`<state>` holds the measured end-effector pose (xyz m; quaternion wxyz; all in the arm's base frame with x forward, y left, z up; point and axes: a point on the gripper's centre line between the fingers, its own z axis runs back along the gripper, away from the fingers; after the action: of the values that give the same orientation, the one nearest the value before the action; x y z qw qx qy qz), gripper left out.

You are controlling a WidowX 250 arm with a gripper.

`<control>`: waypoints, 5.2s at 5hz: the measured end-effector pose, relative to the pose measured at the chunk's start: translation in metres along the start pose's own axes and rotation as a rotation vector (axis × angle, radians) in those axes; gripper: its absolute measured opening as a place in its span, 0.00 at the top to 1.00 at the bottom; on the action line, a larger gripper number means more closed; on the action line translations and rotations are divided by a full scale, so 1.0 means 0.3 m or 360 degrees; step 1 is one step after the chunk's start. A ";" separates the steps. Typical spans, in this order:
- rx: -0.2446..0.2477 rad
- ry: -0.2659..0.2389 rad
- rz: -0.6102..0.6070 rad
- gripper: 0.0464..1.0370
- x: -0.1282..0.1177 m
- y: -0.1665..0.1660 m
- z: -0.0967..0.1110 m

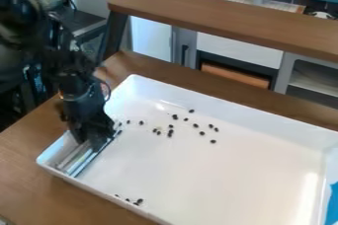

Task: Sweep into pile

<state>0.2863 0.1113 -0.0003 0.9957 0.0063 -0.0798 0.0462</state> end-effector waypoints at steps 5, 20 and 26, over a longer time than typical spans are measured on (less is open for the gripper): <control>-0.0192 -0.0299 0.0233 0.70 0.224 -0.669 0.092; 0.0014 -0.0141 0.0592 0.70 0.318 -0.168 -0.047; -0.0022 -0.0302 0.0746 0.70 0.242 -0.239 0.155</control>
<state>0.3569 0.0457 0.0568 0.9459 -0.0147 -0.1726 0.2744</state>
